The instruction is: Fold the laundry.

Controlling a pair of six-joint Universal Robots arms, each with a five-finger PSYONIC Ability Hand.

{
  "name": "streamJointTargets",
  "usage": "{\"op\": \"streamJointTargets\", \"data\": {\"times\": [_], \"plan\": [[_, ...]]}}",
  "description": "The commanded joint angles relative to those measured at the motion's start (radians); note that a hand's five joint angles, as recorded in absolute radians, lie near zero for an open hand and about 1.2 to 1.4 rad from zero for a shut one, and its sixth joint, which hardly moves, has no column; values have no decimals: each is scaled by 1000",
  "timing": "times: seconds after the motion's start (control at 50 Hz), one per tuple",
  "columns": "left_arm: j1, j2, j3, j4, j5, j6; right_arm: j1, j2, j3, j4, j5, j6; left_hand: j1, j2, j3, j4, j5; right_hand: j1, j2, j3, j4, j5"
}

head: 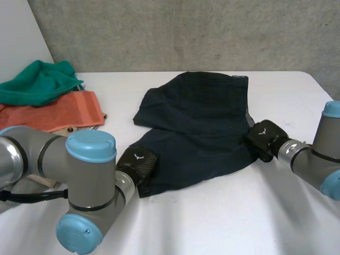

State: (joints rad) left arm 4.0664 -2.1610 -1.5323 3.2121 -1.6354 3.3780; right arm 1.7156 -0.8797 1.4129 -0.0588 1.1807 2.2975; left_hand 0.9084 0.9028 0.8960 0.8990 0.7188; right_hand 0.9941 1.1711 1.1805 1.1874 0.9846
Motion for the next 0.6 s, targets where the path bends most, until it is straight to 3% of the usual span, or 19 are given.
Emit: {"op": "streamJointTargets", "data": {"times": [0.02,0.18,0.24,0.42,0.6], "plan": [[-1,-16,3,5,-3,78,-4,-64,27,19,5,49,488,493,500,497,503,402,225,216,209,237],[3,58,11,-24,-23,96,-8,-173,55,123,17,80,488,494,500,497,503,402,225,216,209,237],[2,170,-3,-89,-32,118,-8,-215,55,229,39,79,488,494,500,497,503,402,225,216,209,237],[-4,530,-5,-358,-29,225,-10,-528,32,523,76,36,488,494,500,497,503,402,225,216,209,237],[-29,698,-32,-543,-21,300,-16,-735,52,781,60,-112,488,494,500,497,503,402,225,216,209,237]]}}
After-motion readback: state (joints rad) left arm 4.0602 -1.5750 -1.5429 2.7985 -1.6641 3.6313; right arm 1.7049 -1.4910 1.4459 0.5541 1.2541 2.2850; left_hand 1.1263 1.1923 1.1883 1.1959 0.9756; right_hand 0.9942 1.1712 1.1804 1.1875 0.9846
